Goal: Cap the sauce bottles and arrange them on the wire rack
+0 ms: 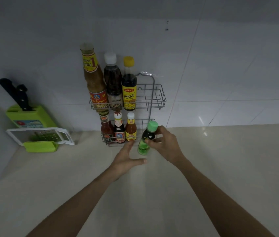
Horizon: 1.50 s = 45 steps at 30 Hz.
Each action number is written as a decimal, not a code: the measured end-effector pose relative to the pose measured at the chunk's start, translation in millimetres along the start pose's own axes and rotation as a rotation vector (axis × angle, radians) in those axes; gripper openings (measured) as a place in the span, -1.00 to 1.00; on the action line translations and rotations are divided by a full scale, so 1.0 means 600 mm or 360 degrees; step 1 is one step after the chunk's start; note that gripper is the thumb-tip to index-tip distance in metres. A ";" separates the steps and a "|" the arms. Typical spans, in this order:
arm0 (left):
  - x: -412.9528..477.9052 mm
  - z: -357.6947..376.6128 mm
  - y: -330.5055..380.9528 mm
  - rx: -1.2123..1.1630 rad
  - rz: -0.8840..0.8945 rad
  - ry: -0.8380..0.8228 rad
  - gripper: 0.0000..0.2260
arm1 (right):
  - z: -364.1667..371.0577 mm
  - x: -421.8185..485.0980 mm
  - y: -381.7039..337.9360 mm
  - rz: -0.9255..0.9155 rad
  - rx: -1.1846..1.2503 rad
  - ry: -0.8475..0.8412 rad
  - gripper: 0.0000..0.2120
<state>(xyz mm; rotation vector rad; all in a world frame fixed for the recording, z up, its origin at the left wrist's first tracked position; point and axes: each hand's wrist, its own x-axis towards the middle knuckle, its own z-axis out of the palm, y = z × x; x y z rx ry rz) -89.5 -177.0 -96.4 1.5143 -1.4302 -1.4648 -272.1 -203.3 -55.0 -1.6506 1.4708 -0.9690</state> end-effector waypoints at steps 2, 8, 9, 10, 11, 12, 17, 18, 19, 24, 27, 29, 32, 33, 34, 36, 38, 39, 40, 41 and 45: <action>0.022 -0.017 0.001 0.0010 0.0086 0.0155 -0.06 | 0.005 0.024 0.005 -0.0085 -0.0018 0.0075 -0.64; 0.069 -0.029 0.004 -0.0096 0.0195 0.0199 -0.19 | 0.037 0.092 0.051 -0.0183 -0.0209 0.0023 -0.64; 0.075 -0.029 -0.002 -0.0105 0.0193 0.0210 -0.16 | 0.042 0.103 0.057 -0.0181 -0.0252 -0.0003 -0.64; 0.078 -0.028 -0.005 -0.0110 0.0180 0.0211 -0.12 | 0.045 0.112 0.061 -0.0179 -0.0276 -0.0031 -0.64; 0.082 -0.026 -0.008 -0.0125 0.0157 0.0203 -0.10 | 0.047 0.120 0.063 -0.0178 -0.0299 -0.0066 -0.63; 0.085 -0.024 -0.011 -0.0137 0.0144 0.0197 -0.11 | 0.050 0.128 0.064 -0.0175 -0.0323 -0.0107 -0.63; 0.095 -0.014 -0.021 -0.0197 0.0126 0.0212 -0.14 | 0.062 0.159 0.061 -0.0118 -0.0476 -0.0276 -0.61; 0.096 -0.013 -0.023 -0.0183 0.0128 0.0224 -0.14 | 0.063 0.161 0.061 -0.0112 -0.0499 -0.0290 -0.61; 0.098 -0.012 -0.026 -0.0183 0.0129 0.0236 -0.14 | 0.064 0.162 0.063 -0.0103 -0.0513 -0.0305 -0.60; 0.099 -0.011 -0.031 -0.0182 0.0110 0.0237 -0.14 | 0.071 0.159 0.076 -0.0013 -0.0560 -0.0381 -0.63; 0.102 -0.017 -0.039 -0.0150 0.0078 0.0224 -0.17 | 0.070 0.162 0.079 0.0037 -0.0595 -0.0453 -0.65; 0.104 -0.020 -0.042 -0.0097 0.0078 0.0220 -0.18 | 0.065 0.163 0.078 0.0078 -0.0597 -0.0502 -0.67; 0.101 -0.023 -0.041 -0.0042 0.0096 0.0217 -0.20 | 0.063 0.159 0.076 0.0141 -0.0617 -0.0522 -0.67; 0.100 -0.024 -0.041 -0.0016 0.0117 0.0225 -0.21 | 0.065 0.155 0.076 0.0158 -0.0622 -0.0525 -0.65; 0.099 -0.026 -0.039 0.0015 0.0119 0.0234 -0.23 | 0.067 0.149 0.072 0.0180 -0.0635 -0.0521 -0.62; 0.093 -0.031 -0.034 0.0087 0.0138 0.0239 -0.28 | 0.068 0.133 0.067 0.0181 -0.0647 -0.0475 -0.52; 0.081 -0.035 -0.020 0.0218 0.0155 0.0251 -0.34 | 0.064 0.113 0.055 0.0156 -0.0655 -0.0394 -0.46; 0.076 -0.038 -0.018 0.0314 0.0167 0.0254 -0.37 | 0.063 0.104 0.056 0.0124 -0.0653 -0.0370 -0.46; 0.063 -0.041 -0.007 0.0384 0.0156 0.0239 -0.40 | 0.058 0.090 0.047 0.0141 -0.0683 -0.0375 -0.48; 0.052 -0.044 -0.003 0.0455 0.0187 0.0228 -0.42 | 0.053 0.077 0.043 0.0113 -0.0715 -0.0372 -0.50; 0.000 -0.053 0.044 0.0748 0.0184 0.0249 -0.49 | 0.030 0.037 0.004 0.0066 -0.0914 -0.0325 -0.59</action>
